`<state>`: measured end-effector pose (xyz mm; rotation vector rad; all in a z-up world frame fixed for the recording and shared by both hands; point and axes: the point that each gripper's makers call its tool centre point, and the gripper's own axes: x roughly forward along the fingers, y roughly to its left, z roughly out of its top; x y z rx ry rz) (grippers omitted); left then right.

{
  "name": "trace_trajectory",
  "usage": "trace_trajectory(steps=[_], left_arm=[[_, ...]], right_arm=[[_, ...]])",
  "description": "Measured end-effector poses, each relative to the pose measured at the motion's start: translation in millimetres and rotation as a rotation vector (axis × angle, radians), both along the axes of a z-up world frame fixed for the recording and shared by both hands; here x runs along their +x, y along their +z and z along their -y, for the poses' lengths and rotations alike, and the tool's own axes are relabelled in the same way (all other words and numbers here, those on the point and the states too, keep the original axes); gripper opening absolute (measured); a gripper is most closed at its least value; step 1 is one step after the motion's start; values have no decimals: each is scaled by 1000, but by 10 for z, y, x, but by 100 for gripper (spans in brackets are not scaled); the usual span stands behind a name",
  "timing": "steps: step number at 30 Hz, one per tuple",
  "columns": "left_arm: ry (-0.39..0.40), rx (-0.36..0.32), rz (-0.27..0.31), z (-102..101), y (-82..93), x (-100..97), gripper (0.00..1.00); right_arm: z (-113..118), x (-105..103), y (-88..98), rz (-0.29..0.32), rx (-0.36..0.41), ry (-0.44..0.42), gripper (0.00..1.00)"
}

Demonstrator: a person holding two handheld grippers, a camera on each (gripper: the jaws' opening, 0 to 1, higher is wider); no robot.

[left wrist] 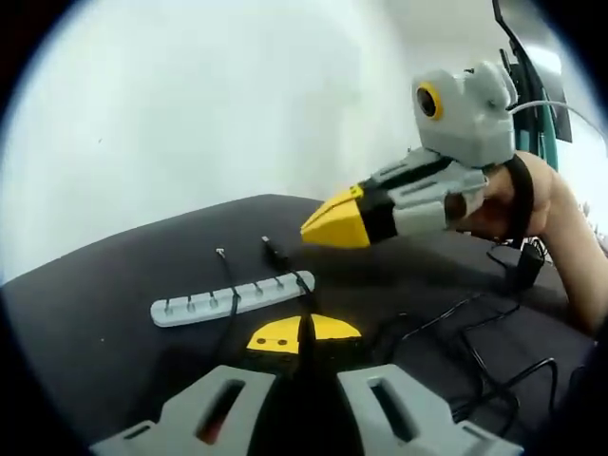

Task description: Grab the wires, straighten them and put them on the rack

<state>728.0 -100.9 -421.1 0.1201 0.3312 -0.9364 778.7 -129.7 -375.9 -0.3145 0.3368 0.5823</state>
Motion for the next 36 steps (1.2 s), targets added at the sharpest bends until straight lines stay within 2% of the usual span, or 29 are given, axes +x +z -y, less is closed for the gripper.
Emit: trace_trajectory(steps=[4,6,7,13,15,17,19,21,23,24,25,27,28,30,32,33,34,36], left_arm=[[0,0,2,-6,-1,5,4],[0,2,6,-8,-1,5,4],[0,2,7,-10,-1,6,4],[-1,2,10,-11,1,9,4],[-1,2,11,-9,2,9,4],[1,2,15,-7,4,13,4],[-1,7,27,-4,4,5,4],[-5,10,31,-3,7,2,5],[-7,7,24,-2,8,6,5],[-8,5,21,0,9,10,5],[-9,4,20,2,9,9,5],[-9,4,23,5,12,8,5],[-9,5,25,6,13,6,5],[-8,7,29,9,15,6,5],[-9,6,30,10,17,7,5],[-11,5,32,10,18,6,5],[-10,5,37,10,20,6,5],[-9,8,43,11,22,3,5]], right_arm=[[7,6,-221,-56,-69,-14,0],[-50,-40,-319,-121,-10,-9,0],[-29,7,-267,-91,-10,-11,0],[-29,-41,-320,-102,-39,-59,0],[-37,-48,-329,-98,-84,-50,0],[-23,-71,-327,-124,-29,-58,0],[12,-32,-290,-105,18,-35,0],[32,-99,-222,-111,-12,1,0],[36,12,113,4,77,-60,0],[17,26,241,17,137,-95,0],[-8,17,275,10,155,-111,0],[-62,-18,129,25,5,-38,0],[-28,-31,40,-2,-19,-57,0],[-20,-18,-122,-41,-20,-63,0],[-40,-51,-301,-149,32,-70,0],[-14,-21,-321,-143,37,-78,0],[-38,-43,-274,-111,41,-60,0],[-95,-84,-264,-114,32,-59,0]])
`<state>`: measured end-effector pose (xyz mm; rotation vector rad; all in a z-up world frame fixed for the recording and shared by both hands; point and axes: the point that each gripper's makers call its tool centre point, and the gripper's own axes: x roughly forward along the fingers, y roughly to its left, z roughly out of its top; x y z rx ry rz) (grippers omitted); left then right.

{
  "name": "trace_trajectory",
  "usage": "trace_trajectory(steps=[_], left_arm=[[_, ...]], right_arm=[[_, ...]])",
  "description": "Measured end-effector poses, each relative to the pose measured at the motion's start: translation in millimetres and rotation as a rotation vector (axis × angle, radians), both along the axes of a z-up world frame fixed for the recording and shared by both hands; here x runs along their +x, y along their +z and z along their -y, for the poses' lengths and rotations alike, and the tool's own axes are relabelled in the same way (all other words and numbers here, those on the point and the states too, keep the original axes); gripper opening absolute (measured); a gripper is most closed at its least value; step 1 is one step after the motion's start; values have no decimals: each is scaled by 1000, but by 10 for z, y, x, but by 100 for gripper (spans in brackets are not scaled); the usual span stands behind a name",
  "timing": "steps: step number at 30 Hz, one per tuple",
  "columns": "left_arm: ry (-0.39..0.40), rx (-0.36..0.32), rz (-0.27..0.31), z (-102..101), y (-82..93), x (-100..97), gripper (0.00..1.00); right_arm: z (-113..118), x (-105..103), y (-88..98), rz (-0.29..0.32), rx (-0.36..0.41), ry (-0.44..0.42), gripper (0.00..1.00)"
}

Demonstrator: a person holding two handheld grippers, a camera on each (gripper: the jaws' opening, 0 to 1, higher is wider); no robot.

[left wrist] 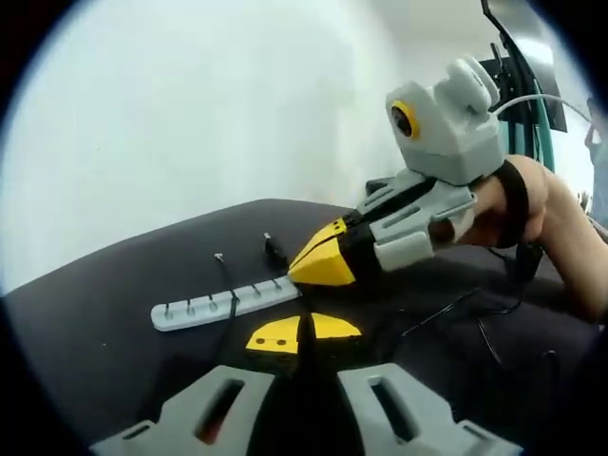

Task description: Grab the wires, straighten them and put them on the rack

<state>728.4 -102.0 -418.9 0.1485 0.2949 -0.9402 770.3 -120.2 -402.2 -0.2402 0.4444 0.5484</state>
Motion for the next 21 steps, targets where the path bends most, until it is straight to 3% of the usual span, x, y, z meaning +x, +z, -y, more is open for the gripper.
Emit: trace_trajectory(steps=[2,4,5,7,10,11,17,21], left_arm=[[3,0,-2,-2,2,0,5],[4,0,-5,-5,4,-2,5],[5,1,-6,-7,5,-3,5],[6,4,-3,-8,5,-5,5],[8,6,-4,-8,6,2,5],[8,7,-2,-8,7,2,5],[16,36,38,-5,8,7,5],[25,53,50,-14,5,13,4]], right_arm=[[41,14,49,29,-39,-23,0],[122,99,242,127,-67,-45,0],[162,132,298,142,-64,-70,0],[86,40,209,105,-45,-35,0],[96,28,-31,41,-120,-20,0],[74,51,-35,69,-122,-13,0],[67,77,-17,50,-126,-21,0],[40,112,-53,-41,-151,-14,0]])
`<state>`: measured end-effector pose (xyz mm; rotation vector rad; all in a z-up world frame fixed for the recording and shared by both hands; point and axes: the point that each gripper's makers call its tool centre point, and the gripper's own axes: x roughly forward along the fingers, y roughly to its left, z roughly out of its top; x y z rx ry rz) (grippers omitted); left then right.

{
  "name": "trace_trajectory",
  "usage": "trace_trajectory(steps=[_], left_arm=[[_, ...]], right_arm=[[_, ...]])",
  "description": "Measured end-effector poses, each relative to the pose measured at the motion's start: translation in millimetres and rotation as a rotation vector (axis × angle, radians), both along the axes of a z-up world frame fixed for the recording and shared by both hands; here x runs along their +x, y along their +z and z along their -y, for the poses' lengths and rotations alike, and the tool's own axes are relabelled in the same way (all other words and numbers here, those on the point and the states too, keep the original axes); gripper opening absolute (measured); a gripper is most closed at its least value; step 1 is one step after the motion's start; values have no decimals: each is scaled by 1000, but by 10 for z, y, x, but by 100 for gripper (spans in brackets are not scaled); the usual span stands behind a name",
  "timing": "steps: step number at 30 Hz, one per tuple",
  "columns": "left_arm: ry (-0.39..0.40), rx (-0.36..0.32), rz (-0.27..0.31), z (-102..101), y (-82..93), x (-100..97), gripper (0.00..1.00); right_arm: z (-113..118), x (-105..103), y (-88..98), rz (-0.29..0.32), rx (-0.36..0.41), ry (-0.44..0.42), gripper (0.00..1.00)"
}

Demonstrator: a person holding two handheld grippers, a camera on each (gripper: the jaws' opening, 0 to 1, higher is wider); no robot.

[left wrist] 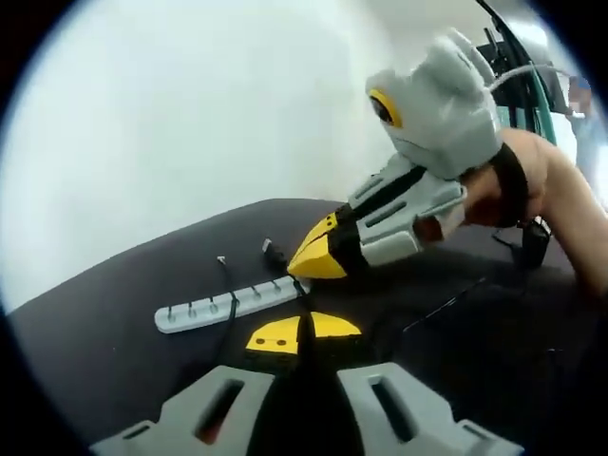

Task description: Grab the wires, straighten them and put them on the rack

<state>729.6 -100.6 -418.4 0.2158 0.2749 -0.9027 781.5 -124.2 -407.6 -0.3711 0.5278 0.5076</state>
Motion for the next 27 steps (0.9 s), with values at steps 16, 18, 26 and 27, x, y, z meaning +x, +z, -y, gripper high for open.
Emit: trace_trajectory(steps=[16,18,26,27], left_arm=[[71,-9,0,-145,114,-26,20],[76,-82,33,-163,417,-67,28],[243,-523,341,-1276,2742,-433,46],[251,-507,399,-1447,2921,-574,51]], right_arm=[[510,126,1032,351,495,-256,0],[490,107,1105,387,533,-270,8],[409,171,1488,495,725,-221,9],[401,170,1585,530,746,-201,9]])
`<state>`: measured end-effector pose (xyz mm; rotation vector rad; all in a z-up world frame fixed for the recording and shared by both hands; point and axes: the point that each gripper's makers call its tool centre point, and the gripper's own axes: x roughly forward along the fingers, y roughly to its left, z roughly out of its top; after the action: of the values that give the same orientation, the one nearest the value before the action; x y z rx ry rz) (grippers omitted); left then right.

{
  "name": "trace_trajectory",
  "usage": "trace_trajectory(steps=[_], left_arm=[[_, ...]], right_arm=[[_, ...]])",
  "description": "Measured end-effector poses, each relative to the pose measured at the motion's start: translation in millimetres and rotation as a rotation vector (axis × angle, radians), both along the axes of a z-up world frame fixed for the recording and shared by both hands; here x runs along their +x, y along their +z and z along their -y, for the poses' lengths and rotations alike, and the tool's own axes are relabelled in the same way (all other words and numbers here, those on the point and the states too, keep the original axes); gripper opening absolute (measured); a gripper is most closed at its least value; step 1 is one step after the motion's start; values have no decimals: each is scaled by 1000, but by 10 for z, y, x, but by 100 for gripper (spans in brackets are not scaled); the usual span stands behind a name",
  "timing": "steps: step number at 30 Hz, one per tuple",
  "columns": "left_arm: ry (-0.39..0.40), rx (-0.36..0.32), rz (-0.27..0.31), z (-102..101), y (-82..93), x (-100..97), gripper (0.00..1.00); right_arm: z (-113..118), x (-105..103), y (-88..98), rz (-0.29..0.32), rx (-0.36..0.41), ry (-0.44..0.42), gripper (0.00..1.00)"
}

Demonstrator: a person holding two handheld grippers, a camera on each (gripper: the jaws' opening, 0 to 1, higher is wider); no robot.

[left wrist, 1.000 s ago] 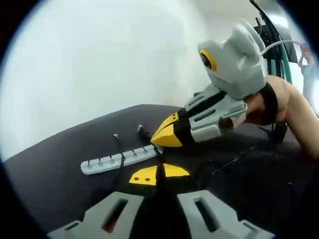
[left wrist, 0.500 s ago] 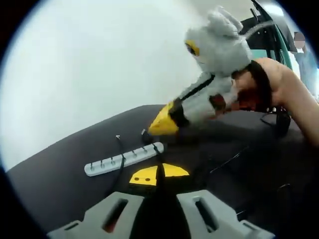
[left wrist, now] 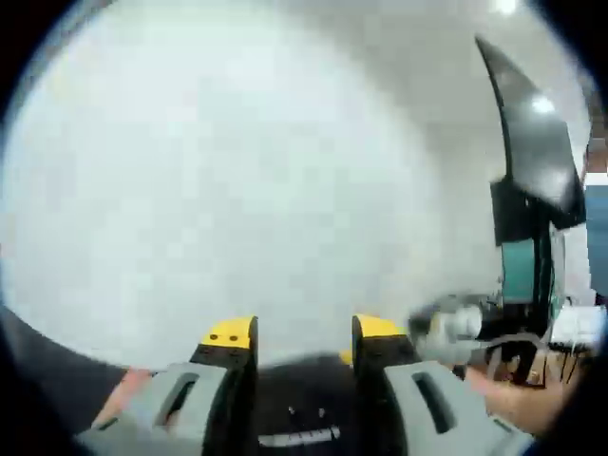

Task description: Grab the wires, straighten them and put them on the rack

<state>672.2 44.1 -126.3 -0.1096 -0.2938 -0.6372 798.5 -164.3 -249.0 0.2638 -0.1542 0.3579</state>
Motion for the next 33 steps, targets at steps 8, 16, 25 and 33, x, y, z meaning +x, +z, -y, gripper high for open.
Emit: trace_trajectory(steps=[8,16,25,33], left_arm=[[372,234,-39,-1693,-148,-958,71],[618,549,-65,-2919,-784,-1465,57],[697,167,-345,-3088,-1420,-1299,39],[714,225,-667,-2831,-2460,-375,25]], right_arm=[[90,-212,134,41,114,-48,10],[29,-86,-93,5,-77,-148,10],[-17,-43,-227,-18,-252,-169,10],[156,187,-472,-121,-330,-206,10]])
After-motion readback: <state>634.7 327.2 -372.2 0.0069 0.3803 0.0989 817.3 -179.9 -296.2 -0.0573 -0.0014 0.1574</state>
